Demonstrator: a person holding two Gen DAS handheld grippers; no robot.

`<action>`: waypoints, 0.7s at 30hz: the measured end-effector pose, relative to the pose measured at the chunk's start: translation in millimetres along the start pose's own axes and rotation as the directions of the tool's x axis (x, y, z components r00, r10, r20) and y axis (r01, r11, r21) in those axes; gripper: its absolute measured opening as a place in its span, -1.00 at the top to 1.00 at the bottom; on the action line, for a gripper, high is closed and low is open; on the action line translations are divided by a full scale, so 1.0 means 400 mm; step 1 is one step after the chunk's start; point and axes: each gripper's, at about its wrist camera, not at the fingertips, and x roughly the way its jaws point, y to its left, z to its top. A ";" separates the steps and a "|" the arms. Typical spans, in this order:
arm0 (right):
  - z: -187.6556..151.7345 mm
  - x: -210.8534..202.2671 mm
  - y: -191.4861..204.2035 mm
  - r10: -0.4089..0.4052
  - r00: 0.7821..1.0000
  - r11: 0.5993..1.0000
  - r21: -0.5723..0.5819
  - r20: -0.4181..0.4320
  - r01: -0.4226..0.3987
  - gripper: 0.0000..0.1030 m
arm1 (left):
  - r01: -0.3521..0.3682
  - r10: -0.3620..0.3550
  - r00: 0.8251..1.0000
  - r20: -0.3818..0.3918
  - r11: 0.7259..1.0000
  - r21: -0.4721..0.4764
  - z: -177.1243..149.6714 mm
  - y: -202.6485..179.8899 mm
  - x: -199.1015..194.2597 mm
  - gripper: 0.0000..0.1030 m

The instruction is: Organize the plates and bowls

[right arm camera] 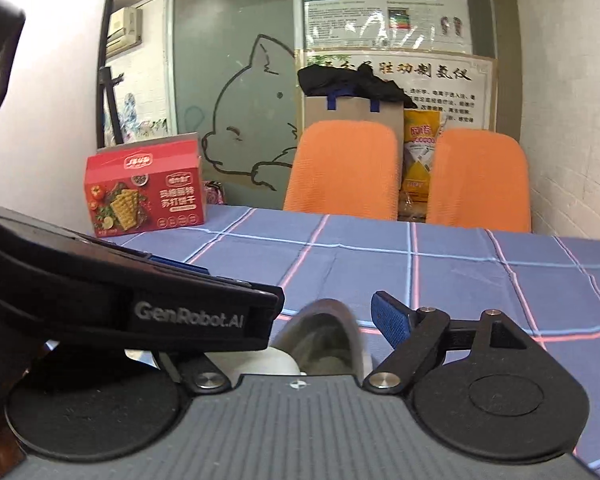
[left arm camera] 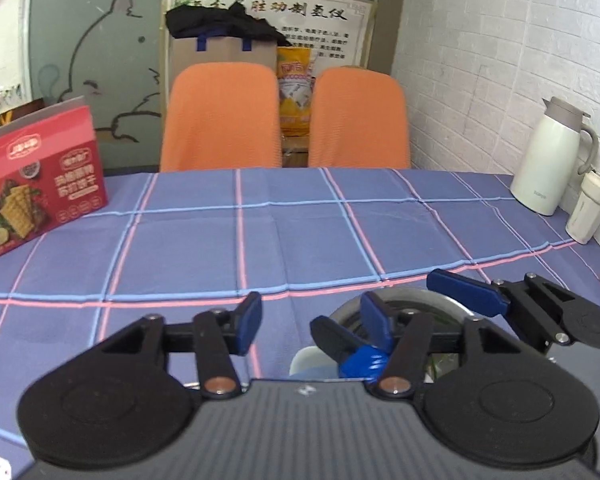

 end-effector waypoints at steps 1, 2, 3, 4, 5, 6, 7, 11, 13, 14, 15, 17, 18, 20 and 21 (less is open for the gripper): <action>-0.002 -0.004 -0.014 -0.003 1.000 1.000 0.018 -0.002 0.003 -0.35 | 0.023 -0.023 1.000 -0.002 1.000 0.006 0.002 -0.008 0.007 -0.30; -0.007 -0.011 -0.019 -0.014 1.000 1.000 0.021 -0.001 0.014 -0.35 | 0.040 -0.040 0.999 -0.008 0.999 0.016 0.004 -0.021 0.016 -0.32; -0.015 -0.022 -0.027 -0.028 1.000 0.999 0.028 0.009 0.028 -0.36 | 0.055 -0.055 0.998 -0.007 0.998 0.030 0.005 -0.034 0.022 -0.32; -0.023 -0.030 -0.037 -0.040 0.999 0.998 0.045 0.018 0.039 -0.36 | 0.070 -0.070 0.998 -0.005 0.996 0.046 0.008 -0.049 0.029 -0.32; -0.033 -0.034 -0.052 -0.048 0.998 0.996 0.071 0.029 0.046 -0.37 | 0.090 -0.090 0.996 -0.001 0.994 0.066 0.010 -0.064 0.039 -0.34; -0.040 -0.034 -0.069 -0.056 0.998 0.994 0.098 0.030 0.053 -0.38 | 0.098 -0.098 0.995 0.005 0.993 0.071 0.012 -0.075 0.049 -0.36; -0.045 -0.029 -0.087 -0.067 0.998 0.990 0.126 0.017 0.064 -0.37 | 0.102 -0.103 0.994 0.021 0.993 0.059 0.013 -0.084 0.059 -0.33; -0.062 -0.012 -0.157 -0.068 0.994 0.968 0.236 -0.081 0.086 -0.39 | 0.113 -0.113 0.994 0.001 0.992 0.057 0.000 -0.108 0.110 -0.42; -0.073 0.000 -0.164 -0.015 0.996 0.961 0.274 -0.091 0.040 -0.39 | 0.105 -0.105 0.994 -0.008 0.993 0.049 -0.008 -0.101 0.120 -0.42; -0.078 0.005 -0.157 -0.015 0.995 0.964 0.262 -0.095 0.039 -0.40 | 0.097 -0.097 0.995 -0.006 0.995 0.038 -0.010 -0.092 0.117 -0.42; -0.079 0.008 -0.147 -0.027 0.995 0.970 0.236 -0.098 0.049 -0.40 | 0.096 -0.096 0.995 0.000 0.995 0.023 -0.009 -0.080 0.112 -0.42; -0.082 0.009 -0.141 -0.027 0.995 0.976 0.214 -0.091 0.046 -0.39 | 0.119 -0.119 0.992 0.033 0.993 -0.010 0.001 -0.050 0.090 -0.42; -0.083 0.012 -0.143 -0.028 0.994 0.974 0.219 -0.102 0.049 -0.39 | 0.130 -0.129 0.990 0.052 0.991 -0.022 0.007 -0.035 0.080 -0.42; -0.090 0.011 -0.164 -0.026 0.993 0.971 0.235 -0.119 0.054 -0.39 | 0.130 -0.125 0.988 0.086 0.990 -0.059 0.024 -0.002 0.058 -0.46; -0.091 0.010 -0.169 -0.023 0.992 0.969 0.240 -0.125 0.053 -0.39 | 0.127 -0.120 0.988 0.095 0.989 -0.074 0.030 0.015 0.051 -0.48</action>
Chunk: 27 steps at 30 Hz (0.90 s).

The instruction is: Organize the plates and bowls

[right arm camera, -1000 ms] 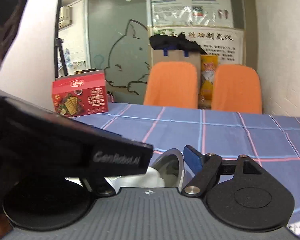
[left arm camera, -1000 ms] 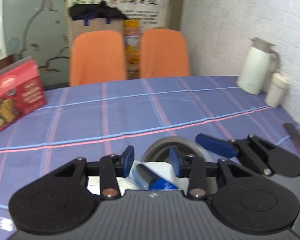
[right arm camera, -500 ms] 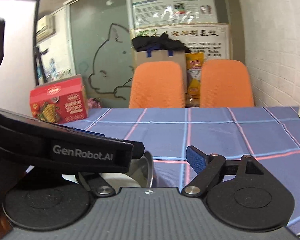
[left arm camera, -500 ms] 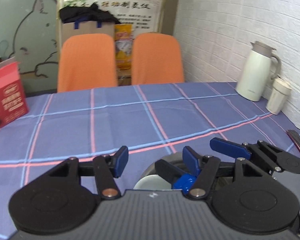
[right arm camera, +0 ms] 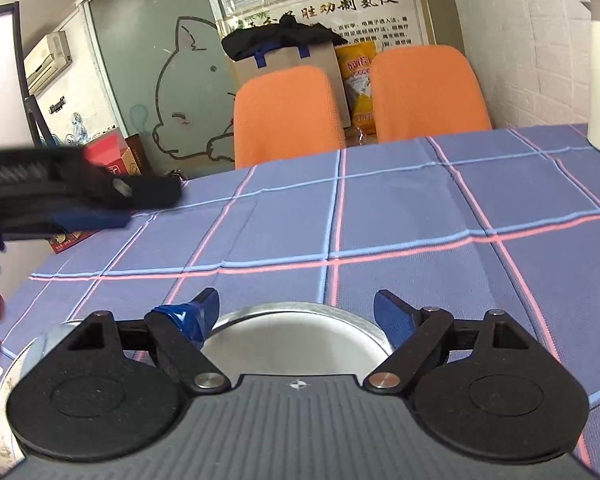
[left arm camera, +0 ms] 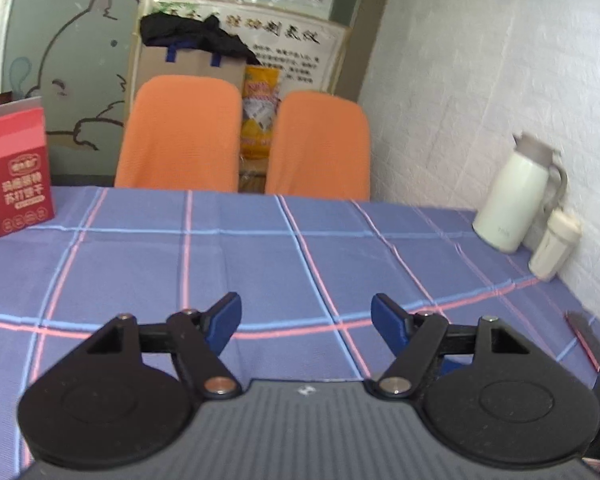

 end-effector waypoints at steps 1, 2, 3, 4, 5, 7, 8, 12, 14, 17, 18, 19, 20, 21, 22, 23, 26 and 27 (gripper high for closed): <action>0.000 -0.001 -0.005 -0.004 1.000 1.000 0.006 -0.008 0.004 -0.38 | -0.015 0.015 1.000 0.003 1.000 -0.015 0.008 0.018 -0.008 -0.51; 0.001 -0.003 -0.009 -0.008 1.000 1.000 0.013 -0.012 0.008 -0.38 | -0.040 0.040 0.999 0.000 0.999 -0.022 0.012 0.035 -0.016 -0.51; 0.001 -0.009 -0.013 -0.011 1.000 1.000 0.019 -0.011 0.011 -0.38 | -0.072 0.072 0.997 -0.006 0.997 -0.019 0.013 0.051 -0.024 -0.51; 0.002 -0.018 -0.015 -0.018 1.000 1.000 0.023 -0.003 0.018 -0.38 | -0.111 0.111 0.994 -0.009 0.994 -0.015 0.011 0.066 -0.036 -0.51; 0.004 -0.032 -0.016 -0.025 1.000 0.999 0.027 0.014 0.024 -0.39 | -0.146 0.146 0.989 -0.008 0.989 -0.015 0.007 0.083 -0.051 -0.53; 0.012 -0.070 -0.011 0.009 0.998 0.999 0.037 0.061 -0.011 -0.40 | -0.192 0.192 0.981 -0.021 0.981 -0.017 -0.005 0.115 -0.083 -0.58; 0.015 -0.088 -0.002 0.047 0.996 0.998 0.030 0.074 -0.049 -0.40 | -0.214 0.213 0.976 -0.042 0.977 -0.016 -0.013 0.131 -0.099 -0.62; 0.011 -0.117 0.090 0.241 0.970 0.969 -0.062 -0.013 -0.241 -0.39 | -0.221 0.224 0.970 -0.095 0.975 0.037 -0.062 0.160 -0.166 -0.70; -0.010 -0.122 0.140 0.336 0.939 0.935 -0.095 -0.079 -0.342 -0.39 | -0.231 0.238 0.964 -0.118 0.970 0.076 -0.094 0.165 -0.197 -0.72; -0.048 -0.117 0.209 0.416 0.891 0.888 -0.129 -0.180 -0.441 -0.39 | -0.297 0.320 0.936 -0.145 0.941 0.160 -0.134 0.163 -0.219 -0.72; -0.059 -0.115 0.226 0.418 0.886 0.882 -0.144 -0.200 -0.448 -0.39 | -0.319 0.350 0.924 -0.151 0.927 0.195 -0.144 0.160 -0.222 -0.72; -0.068 -0.112 0.240 0.411 0.885 0.879 -0.162 -0.220 -0.449 -0.39 | -0.329 0.369 0.917 -0.151 0.914 0.239 -0.156 0.158 -0.229 -0.72; -0.075 -0.110 0.249 0.401 0.886 0.878 -0.179 -0.234 -0.445 -0.39 | -0.317 0.366 0.917 -0.160 0.909 0.270 -0.165 0.159 -0.236 -0.72; -0.077 -0.108 0.256 0.390 0.888 0.877 -0.194 -0.244 -0.439 -0.39 | -0.286 0.346 0.921 -0.180 0.913 0.291 -0.173 0.165 -0.247 -0.72; -0.080 -0.105 0.263 0.383 0.888 0.874 -0.210 -0.254 -0.437 -0.39 | -0.246 0.313 0.928 -0.200 0.922 0.299 -0.178 0.172 -0.255 -0.72; -0.082 -0.100 0.269 0.378 0.887 0.870 -0.226 -0.264 -0.438 -0.39 | -0.190 0.262 0.939 -0.221 0.935 0.299 -0.178 0.185 -0.265 -0.72; -0.082 -0.085 0.281 0.362 0.890 0.865 -0.255 -0.279 -0.432 -0.39 | -0.035 0.102 0.950 -0.295 0.974 0.225 -0.164 0.215 -0.269 -0.73; -0.084 -0.080 0.287 0.356 0.889 0.863 -0.263 -0.286 -0.430 -0.39 | -0.017 0.076 0.950 -0.304 0.981 0.191 -0.158 0.224 -0.264 -0.73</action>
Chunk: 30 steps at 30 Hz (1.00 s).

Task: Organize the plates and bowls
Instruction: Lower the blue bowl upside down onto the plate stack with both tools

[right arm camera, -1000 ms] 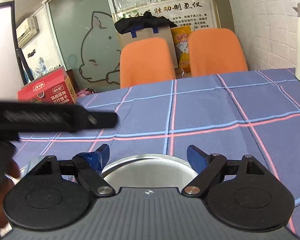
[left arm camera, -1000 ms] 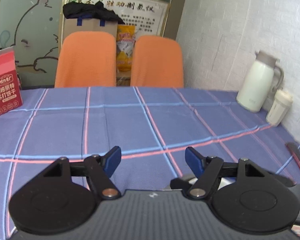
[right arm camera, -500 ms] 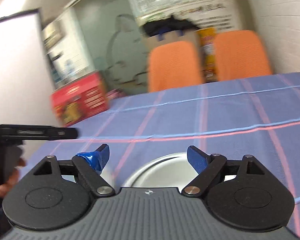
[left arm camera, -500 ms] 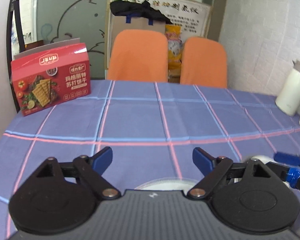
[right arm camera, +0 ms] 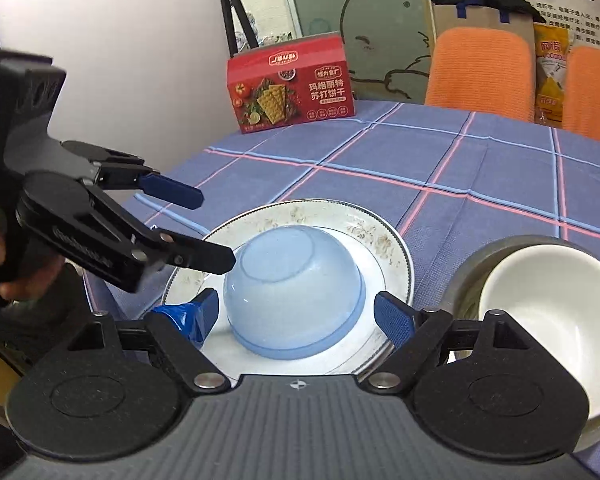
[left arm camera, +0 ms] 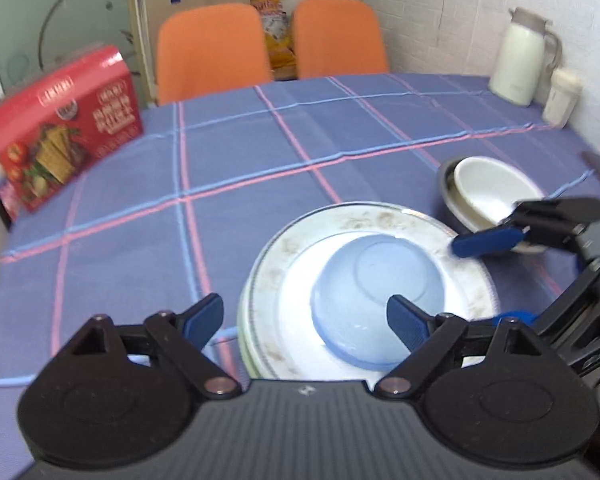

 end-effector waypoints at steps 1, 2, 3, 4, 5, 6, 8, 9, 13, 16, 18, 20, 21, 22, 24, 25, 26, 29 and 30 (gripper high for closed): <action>-0.001 0.004 0.005 -0.005 1.000 1.000 -0.008 -0.008 0.005 -0.39 | 0.023 -0.024 1.000 -0.003 0.999 -0.026 0.005 0.008 0.007 -0.73; -0.006 0.004 0.008 -0.006 1.000 1.000 -0.018 -0.011 0.006 -0.39 | 0.049 -0.049 0.999 0.000 0.997 -0.054 0.009 0.010 0.013 -0.73; -0.006 0.008 0.011 -0.003 1.000 1.000 -0.025 -0.016 0.002 -0.39 | 0.070 -0.070 0.998 -0.003 0.994 -0.083 0.013 0.016 0.024 -0.73; -0.010 0.013 0.015 -0.002 1.000 1.000 -0.031 -0.026 0.001 -0.39 | 0.093 -0.095 0.995 -0.010 0.990 -0.106 0.014 0.017 0.035 -0.73; -0.012 0.020 0.020 -0.010 0.999 0.999 -0.038 -0.036 0.008 -0.39 | 0.120 -0.124 0.992 -0.019 0.985 -0.122 0.014 0.012 0.048 -0.73; -0.014 0.026 0.023 -0.021 0.999 0.999 -0.050 -0.042 0.019 -0.39 | 0.136 -0.142 0.989 -0.032 0.981 -0.135 0.013 0.010 0.061 -0.74; -0.020 0.037 0.026 -0.035 0.998 0.997 -0.069 -0.052 0.031 -0.39 | 0.171 -0.177 0.984 -0.023 0.970 -0.173 0.010 0.012 0.074 -0.76; -0.023 0.041 0.027 -0.035 0.998 0.996 -0.078 -0.048 0.032 -0.40 | 0.184 -0.192 0.981 -0.025 0.964 -0.193 0.008 0.016 0.078 -0.76; -0.028 0.056 0.032 -0.025 0.999 0.996 -0.087 -0.025 0.023 -0.43 | 0.229 -0.242 0.970 -0.021 0.940 -0.253 -0.005 0.025 0.099 -0.75; -0.031 0.067 0.043 -0.051 0.999 0.993 -0.103 0.007 0.051 -0.45 | 0.229 -0.233 0.972 0.014 0.941 -0.250 -0.013 0.012 0.101 -0.76; -0.034 0.068 0.044 -0.056 0.998 0.994 -0.096 0.023 0.058 -0.46 | 0.216 -0.217 0.976 0.024 0.944 -0.248 -0.014 0.005 0.103 -0.76; -0.033 0.066 0.044 -0.057 0.998 0.995 -0.080 0.032 0.059 -0.45 | 0.208 -0.207 0.978 0.030 0.943 -0.260 -0.011 0.002 0.100 -0.76; -0.033 0.061 0.038 -0.048 0.998 0.997 -0.058 0.041 0.050 -0.46 | 0.204 -0.202 0.979 0.034 0.942 -0.267 -0.008 0.003 0.097 -0.76; -0.032 0.056 0.030 -0.036 0.998 0.999 -0.027 0.050 0.038 -0.46 | 0.204 -0.200 0.979 0.043 0.941 -0.269 -0.005 0.001 0.091 -0.76; -0.029 0.039 0.009 -0.011 0.997 0.999 0.038 0.082 0.008 -0.46 | 0.207 -0.197 0.978 0.065 0.944 -0.258 0.003 -0.006 0.076 -0.76; -0.028 0.033 -0.001 0.000 0.996 0.998 0.065 0.093 -0.006 -0.46 | 0.210 -0.198 0.977 0.074 0.943 -0.256 0.009 -0.010 0.071 -0.76; -0.028 0.027 -0.012 0.010 0.995 0.995 0.096 0.102 -0.020 -0.46 | 0.215 -0.199 0.976 0.085 0.943 -0.256 0.018 -0.014 0.065 -0.76; -0.036 0.009 -0.050 0.038 0.989 0.978 0.197 0.141 -0.065 -0.46 | 0.224 -0.202 0.973 0.115 0.947 -0.231 0.046 -0.040 0.056 -0.77; -0.041 -0.002 -0.063 0.050 0.985 0.969 0.230 0.168 -0.088 -0.46 | 0.219 -0.195 0.973 0.126 0.950 -0.221 0.055 -0.050 0.055 -0.77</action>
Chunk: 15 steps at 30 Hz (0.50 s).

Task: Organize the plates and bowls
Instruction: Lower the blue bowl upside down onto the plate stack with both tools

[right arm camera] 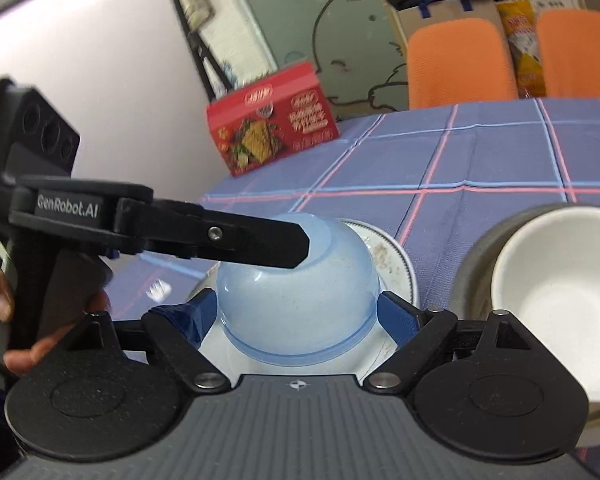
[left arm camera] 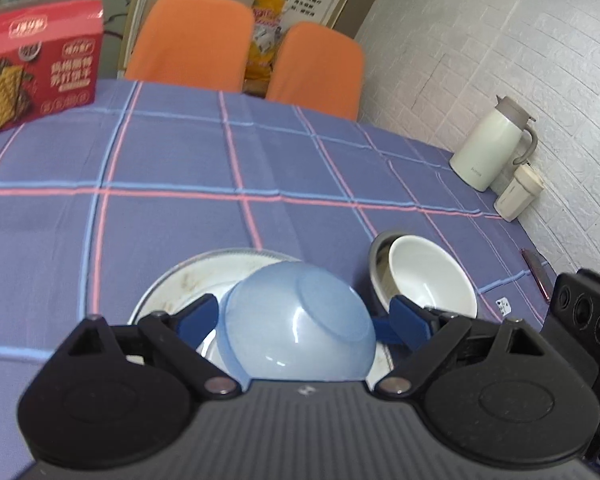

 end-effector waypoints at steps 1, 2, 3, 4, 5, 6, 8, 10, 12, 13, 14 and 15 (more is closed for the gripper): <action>0.001 -0.010 -0.011 0.013 1.000 0.999 0.036 0.016 -0.014 -0.46 | -0.001 0.001 1.000 0.010 1.000 0.014 0.008 -0.013 0.003 -0.78; 0.002 -0.020 -0.020 0.025 0.999 0.997 0.069 0.031 -0.027 -0.46 | -0.004 0.004 1.000 0.019 1.000 0.024 0.014 -0.025 0.006 -0.78; 0.003 -0.028 -0.030 0.037 0.998 0.994 0.098 0.044 -0.041 -0.46 | -0.005 0.005 1.000 0.029 0.999 0.033 0.020 -0.036 0.008 -0.78; 0.002 -0.033 -0.038 0.048 0.997 0.991 0.119 0.054 -0.054 -0.46 | -0.007 0.005 0.999 0.039 0.999 0.047 0.026 -0.047 0.011 -0.78; 0.002 -0.035 -0.045 0.059 0.996 0.988 0.140 0.063 -0.067 -0.43 | 0.012 -0.014 0.999 0.040 0.999 0.053 0.032 -0.056 0.015 -0.78; 0.002 -0.038 -0.052 0.075 0.995 0.982 0.168 0.069 -0.085 -0.43 | 0.060 -0.062 0.998 0.030 0.997 0.037 0.038 -0.061 0.022 -0.77; 0.003 -0.035 -0.061 0.104 0.992 0.972 0.203 0.072 -0.117 -0.43 | 0.177 -0.177 0.984 -0.001 0.984 -0.003 0.041 -0.074 0.040 -0.76; 0.002 -0.036 -0.057 0.099 0.992 0.973 0.201 0.074 -0.112 -0.43 | 0.163 -0.163 0.987 -0.005 0.986 0.025 0.036 -0.105 0.058 -0.76; 0.003 -0.047 -0.053 0.087 0.994 0.979 0.181 0.069 -0.098 -0.43 | 0.117 -0.117 0.993 0.003 0.991 0.061 0.032 -0.122 0.061 -0.76; 0.004 -0.053 -0.045 0.065 0.996 0.985 0.155 0.066 -0.074 -0.43 | 0.110 -0.111 0.994 0.015 0.992 0.055 0.034 -0.118 0.051 -0.76; 0.004 -0.058 -0.037 0.035 0.998 0.992 0.119 0.061 -0.042 -0.43 | 0.111 -0.112 0.993 0.025 0.993 0.040 0.038 -0.109 0.038 -0.76; 0.004 -0.060 -0.027 0.006 0.999 0.997 0.079 0.052 -0.011 -0.43 | 0.102 -0.103 0.994 0.038 0.994 0.025 0.044 -0.095 0.018 -0.76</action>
